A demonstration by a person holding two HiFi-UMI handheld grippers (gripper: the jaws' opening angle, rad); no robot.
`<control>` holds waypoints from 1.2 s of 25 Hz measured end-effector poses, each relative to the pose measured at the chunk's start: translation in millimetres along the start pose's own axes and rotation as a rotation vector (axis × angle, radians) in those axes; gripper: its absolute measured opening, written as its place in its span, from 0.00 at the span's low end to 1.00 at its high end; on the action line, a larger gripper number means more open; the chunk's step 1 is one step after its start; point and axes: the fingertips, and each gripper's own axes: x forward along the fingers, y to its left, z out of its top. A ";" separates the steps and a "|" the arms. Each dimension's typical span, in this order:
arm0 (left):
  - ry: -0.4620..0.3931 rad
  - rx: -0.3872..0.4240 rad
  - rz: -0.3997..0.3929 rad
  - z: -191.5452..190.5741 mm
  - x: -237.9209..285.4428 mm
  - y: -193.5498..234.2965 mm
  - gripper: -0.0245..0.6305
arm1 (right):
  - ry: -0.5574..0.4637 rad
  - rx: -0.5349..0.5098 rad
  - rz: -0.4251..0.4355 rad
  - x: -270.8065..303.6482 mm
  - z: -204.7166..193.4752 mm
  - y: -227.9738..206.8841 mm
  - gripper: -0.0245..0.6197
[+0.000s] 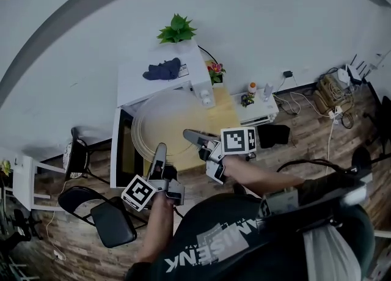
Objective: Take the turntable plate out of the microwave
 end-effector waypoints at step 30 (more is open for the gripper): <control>0.003 -0.005 -0.010 -11.1 -15.3 -9.0 0.15 | 0.002 -0.014 -0.005 -11.4 -10.3 9.7 0.16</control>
